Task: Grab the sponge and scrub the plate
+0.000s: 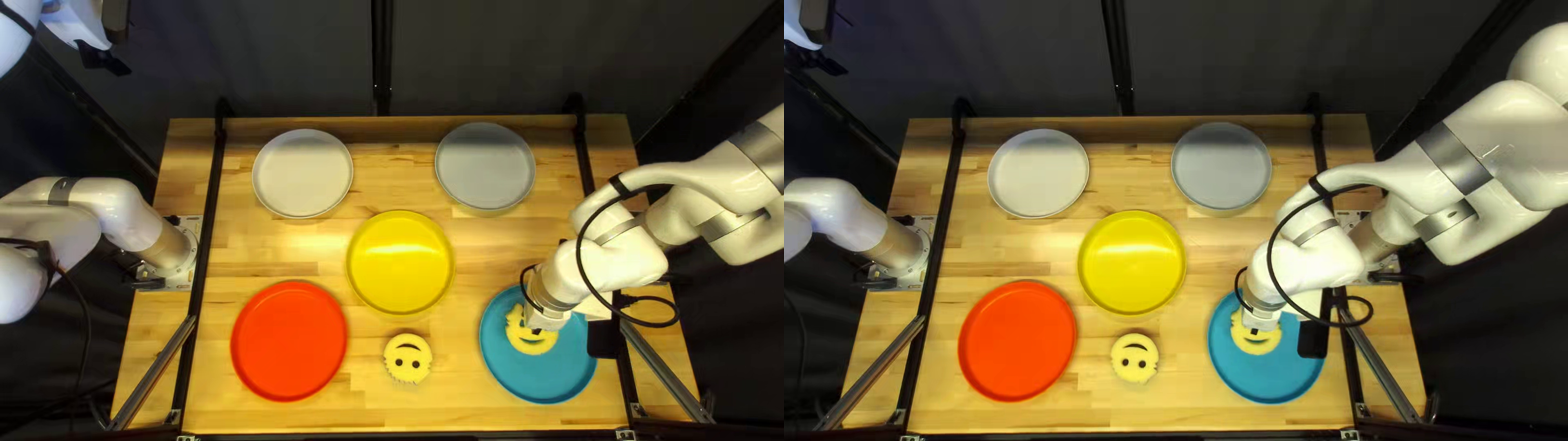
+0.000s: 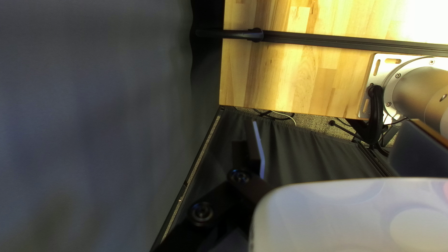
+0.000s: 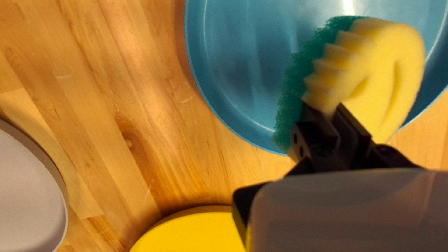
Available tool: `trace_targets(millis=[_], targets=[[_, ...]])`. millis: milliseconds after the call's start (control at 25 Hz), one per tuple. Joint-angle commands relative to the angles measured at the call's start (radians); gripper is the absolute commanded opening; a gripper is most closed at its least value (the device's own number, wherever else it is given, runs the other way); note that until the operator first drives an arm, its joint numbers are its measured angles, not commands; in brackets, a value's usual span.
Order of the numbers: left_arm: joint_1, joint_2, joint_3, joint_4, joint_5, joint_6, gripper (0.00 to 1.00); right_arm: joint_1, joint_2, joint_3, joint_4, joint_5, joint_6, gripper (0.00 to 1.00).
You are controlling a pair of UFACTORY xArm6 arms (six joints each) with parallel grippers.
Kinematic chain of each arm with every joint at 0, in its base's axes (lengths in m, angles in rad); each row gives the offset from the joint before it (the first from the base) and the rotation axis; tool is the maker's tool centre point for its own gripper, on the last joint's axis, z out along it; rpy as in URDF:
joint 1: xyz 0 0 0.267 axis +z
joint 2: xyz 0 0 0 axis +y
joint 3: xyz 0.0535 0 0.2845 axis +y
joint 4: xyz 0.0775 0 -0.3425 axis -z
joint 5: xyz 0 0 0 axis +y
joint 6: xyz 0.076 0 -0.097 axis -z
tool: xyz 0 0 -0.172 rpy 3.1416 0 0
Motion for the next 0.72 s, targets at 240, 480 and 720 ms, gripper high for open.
trace_targets(millis=[240, 480, 720], targets=[[0.000, 0.000, 0.000, 0.000, 0.000, 0.000, 1.00, 0.098, 0.097, -0.061, -0.033, -0.005, 0.105, 0.00], [0.000, 0.000, 0.000, 0.000, 0.000, 0.000, 1.00, 0.123, 0.142, -0.081, -0.034, -0.019, 0.122, 0.00], [0.000, 0.000, 0.000, 0.000, 0.000, 0.000, 1.00, 0.157, 0.178, -0.096, -0.018, -0.037, 0.129, 0.00]])
